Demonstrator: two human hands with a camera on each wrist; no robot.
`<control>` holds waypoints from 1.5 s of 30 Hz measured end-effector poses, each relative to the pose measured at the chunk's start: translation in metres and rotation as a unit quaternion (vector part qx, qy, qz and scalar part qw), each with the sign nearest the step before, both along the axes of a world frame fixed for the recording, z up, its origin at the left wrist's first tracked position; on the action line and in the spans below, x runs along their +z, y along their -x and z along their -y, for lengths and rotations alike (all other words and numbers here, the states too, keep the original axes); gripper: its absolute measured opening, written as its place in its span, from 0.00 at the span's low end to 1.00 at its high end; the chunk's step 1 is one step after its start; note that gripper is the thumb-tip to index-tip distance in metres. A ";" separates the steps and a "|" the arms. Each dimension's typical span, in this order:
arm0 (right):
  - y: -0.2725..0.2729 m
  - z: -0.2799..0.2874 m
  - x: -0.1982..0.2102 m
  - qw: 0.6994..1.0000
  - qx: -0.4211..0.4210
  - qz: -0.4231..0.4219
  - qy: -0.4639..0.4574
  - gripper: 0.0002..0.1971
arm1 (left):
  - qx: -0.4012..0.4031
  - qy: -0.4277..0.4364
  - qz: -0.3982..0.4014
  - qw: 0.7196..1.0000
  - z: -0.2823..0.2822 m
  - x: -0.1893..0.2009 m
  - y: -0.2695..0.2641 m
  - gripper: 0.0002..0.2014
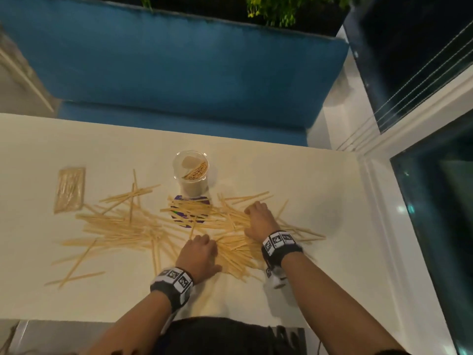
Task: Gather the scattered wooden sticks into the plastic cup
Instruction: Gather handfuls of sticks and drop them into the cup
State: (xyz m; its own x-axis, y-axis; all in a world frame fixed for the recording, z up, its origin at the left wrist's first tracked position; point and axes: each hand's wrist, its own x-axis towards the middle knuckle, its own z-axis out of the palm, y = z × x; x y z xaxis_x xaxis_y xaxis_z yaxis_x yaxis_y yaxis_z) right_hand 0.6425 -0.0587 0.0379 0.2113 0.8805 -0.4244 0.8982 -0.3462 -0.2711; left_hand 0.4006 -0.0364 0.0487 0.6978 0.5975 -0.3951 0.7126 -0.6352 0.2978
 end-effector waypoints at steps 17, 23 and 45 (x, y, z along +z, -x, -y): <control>0.035 0.008 0.003 0.997 0.065 0.029 0.009 0.23 | 0.050 0.047 0.098 0.993 -0.022 -0.004 -0.005 0.10; 0.024 0.009 0.014 0.999 0.031 0.007 0.041 0.24 | -0.012 0.063 0.089 0.994 -0.043 -0.011 0.005 0.18; 0.064 0.010 0.008 0.991 0.113 0.048 0.056 0.22 | 0.018 0.032 0.152 0.988 -0.037 -0.015 0.004 0.09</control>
